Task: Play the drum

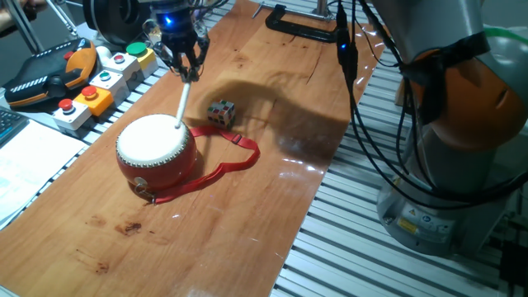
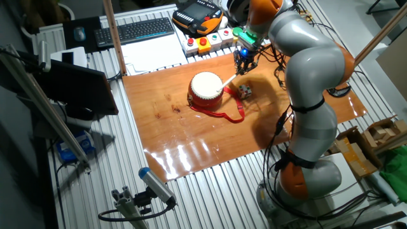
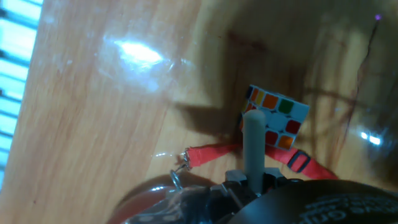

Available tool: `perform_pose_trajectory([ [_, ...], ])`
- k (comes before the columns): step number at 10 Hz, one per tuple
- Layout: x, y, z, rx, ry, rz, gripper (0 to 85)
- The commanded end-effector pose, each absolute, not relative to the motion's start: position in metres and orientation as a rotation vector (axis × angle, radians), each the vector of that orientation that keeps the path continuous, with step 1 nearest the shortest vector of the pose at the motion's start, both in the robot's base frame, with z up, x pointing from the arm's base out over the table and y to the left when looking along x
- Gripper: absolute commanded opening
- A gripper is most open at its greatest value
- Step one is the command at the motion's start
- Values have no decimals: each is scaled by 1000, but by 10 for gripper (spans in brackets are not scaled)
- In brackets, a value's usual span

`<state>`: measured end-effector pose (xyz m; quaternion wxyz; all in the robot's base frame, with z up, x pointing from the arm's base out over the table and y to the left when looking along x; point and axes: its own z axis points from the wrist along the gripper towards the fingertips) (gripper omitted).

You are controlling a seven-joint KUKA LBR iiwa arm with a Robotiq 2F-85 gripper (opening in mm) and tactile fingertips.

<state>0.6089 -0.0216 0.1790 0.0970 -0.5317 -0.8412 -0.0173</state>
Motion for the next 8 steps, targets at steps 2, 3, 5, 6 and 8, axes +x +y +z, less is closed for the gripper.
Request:
perform_pose_trajectory([
  [2,609,-23,178,-1202,-2702,-21,7],
  [3,609,-24,178,-1117,-2745,-4,7],
  [5,609,-26,177,-936,-2836,15,7],
  [6,609,-26,176,-888,-2856,23,7],
  [8,608,-28,167,-848,-2878,-13,7],
])
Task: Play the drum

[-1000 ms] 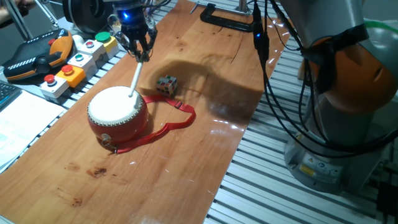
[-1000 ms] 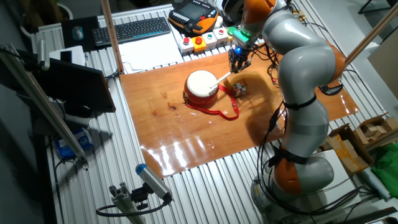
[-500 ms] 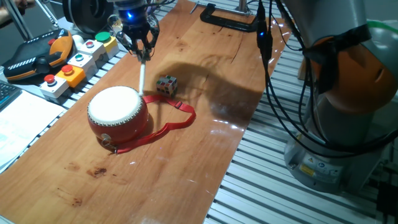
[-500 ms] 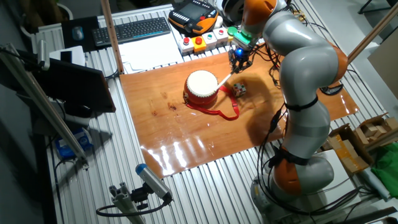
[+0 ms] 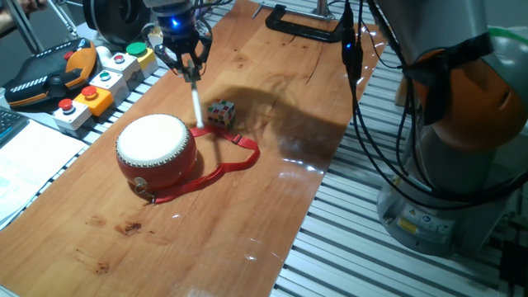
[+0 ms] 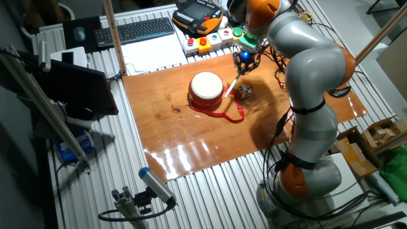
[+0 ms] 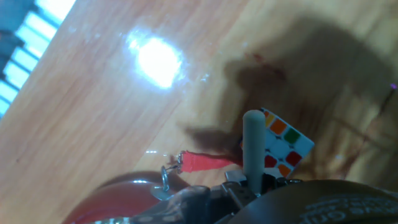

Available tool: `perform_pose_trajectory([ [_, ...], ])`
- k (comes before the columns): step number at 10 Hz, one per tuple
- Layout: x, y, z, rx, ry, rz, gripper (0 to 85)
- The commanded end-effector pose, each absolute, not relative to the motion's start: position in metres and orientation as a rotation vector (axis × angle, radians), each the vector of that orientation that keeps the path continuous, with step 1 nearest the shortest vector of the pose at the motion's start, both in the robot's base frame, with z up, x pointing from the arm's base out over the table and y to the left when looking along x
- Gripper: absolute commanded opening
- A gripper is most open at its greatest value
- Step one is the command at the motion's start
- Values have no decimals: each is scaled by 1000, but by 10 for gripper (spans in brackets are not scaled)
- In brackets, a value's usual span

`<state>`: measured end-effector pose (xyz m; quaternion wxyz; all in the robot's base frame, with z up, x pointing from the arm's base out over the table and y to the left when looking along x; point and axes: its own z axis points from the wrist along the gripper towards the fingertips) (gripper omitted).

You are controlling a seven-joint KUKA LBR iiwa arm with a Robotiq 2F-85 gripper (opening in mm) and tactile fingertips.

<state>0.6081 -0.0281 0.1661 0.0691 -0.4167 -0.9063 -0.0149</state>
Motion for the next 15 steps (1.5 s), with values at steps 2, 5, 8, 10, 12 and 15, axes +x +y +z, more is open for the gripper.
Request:
perform_pose_trajectory([
  [2,609,-29,153,-817,-2899,-43,7],
  [5,612,-28,142,-762,-2912,-67,7],
  [8,616,-25,124,-744,-2934,-83,7],
  [10,617,-23,116,-758,-2931,-85,7],
  [12,620,-21,104,-793,-2919,-84,7],
  [15,623,-18,90,-843,-2903,-110,7],
])
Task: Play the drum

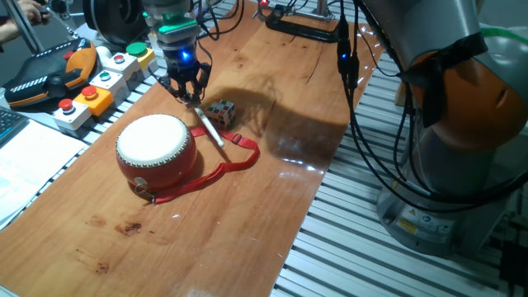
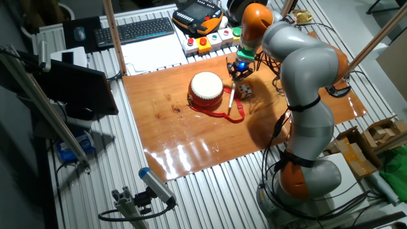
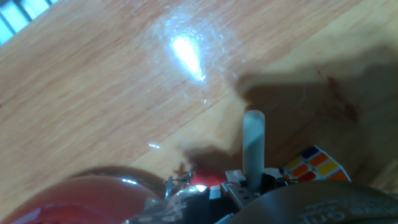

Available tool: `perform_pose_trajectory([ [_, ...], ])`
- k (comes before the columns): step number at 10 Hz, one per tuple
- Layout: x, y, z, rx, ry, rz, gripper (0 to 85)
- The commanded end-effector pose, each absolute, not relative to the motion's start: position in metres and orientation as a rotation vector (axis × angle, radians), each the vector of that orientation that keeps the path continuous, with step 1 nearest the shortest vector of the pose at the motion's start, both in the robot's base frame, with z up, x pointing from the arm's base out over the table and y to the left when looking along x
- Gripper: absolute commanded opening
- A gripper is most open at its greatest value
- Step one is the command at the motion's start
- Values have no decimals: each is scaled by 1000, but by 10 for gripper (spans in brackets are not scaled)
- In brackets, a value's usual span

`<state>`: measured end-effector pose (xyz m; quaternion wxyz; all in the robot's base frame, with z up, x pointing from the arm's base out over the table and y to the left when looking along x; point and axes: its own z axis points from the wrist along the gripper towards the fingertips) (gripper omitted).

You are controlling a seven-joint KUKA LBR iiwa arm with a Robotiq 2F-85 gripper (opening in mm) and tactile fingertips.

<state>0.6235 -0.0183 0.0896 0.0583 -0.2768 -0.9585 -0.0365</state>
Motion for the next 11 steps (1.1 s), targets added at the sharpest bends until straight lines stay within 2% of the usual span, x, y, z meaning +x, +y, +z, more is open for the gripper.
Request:
perform_pose_trajectory([
  [1,624,-18,87,-825,-2908,-113,7],
  [5,627,-13,69,-798,-2934,-123,7],
  [11,628,-13,63,-785,-2959,-111,7],
])
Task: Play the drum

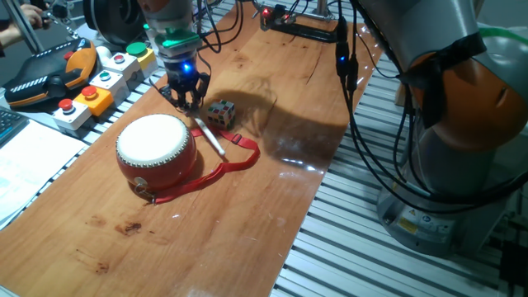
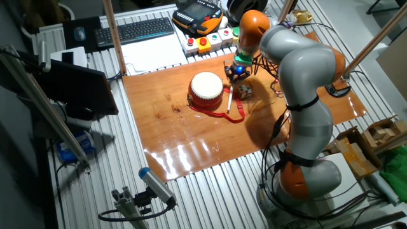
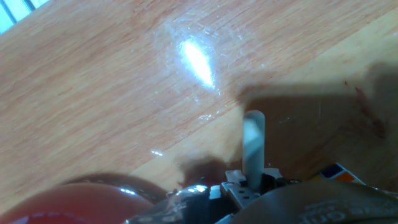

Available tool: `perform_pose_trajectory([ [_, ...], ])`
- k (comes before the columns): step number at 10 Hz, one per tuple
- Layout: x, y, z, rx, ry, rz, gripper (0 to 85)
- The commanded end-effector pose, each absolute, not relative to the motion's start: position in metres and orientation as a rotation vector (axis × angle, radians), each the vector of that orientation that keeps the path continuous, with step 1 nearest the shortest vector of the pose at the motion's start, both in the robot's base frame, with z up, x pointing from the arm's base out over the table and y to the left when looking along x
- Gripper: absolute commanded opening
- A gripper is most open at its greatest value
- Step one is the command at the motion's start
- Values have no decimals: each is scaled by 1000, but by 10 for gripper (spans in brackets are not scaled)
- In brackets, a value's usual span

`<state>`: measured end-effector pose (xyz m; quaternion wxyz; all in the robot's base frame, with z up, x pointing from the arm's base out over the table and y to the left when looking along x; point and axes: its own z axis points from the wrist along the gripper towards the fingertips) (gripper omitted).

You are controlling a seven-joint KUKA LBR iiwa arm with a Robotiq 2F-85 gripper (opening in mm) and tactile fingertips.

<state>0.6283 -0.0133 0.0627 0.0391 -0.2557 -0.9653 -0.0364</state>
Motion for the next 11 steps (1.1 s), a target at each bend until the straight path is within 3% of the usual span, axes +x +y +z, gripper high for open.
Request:
perform_pose_trajectory([
  [1,628,-13,62,-784,-2958,-113,7],
  [2,628,-13,61,-792,-2953,-124,7],
  [4,628,-13,59,-812,-2948,-146,297],
  [9,629,-14,66,-806,-2964,-176,327],
  [11,629,-18,96,-816,-2958,-174,320],
])
